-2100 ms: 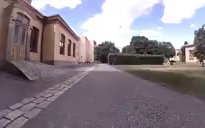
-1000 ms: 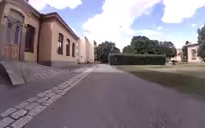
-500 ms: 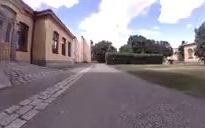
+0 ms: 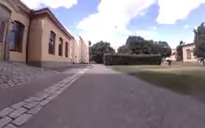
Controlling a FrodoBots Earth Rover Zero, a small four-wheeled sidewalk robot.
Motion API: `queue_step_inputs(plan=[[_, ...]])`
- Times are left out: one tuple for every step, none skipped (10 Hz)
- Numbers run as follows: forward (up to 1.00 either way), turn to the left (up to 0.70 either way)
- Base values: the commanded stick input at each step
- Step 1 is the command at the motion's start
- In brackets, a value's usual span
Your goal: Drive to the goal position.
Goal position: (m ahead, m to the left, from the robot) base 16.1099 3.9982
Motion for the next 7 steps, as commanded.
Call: queue_step_inputs(plan=[[0.85,0.01],[0.85,0.01],[0.85,0.01],[0.85,0.01],[0.85,0.01],[0.85,0.01],[0.85,0.01]])
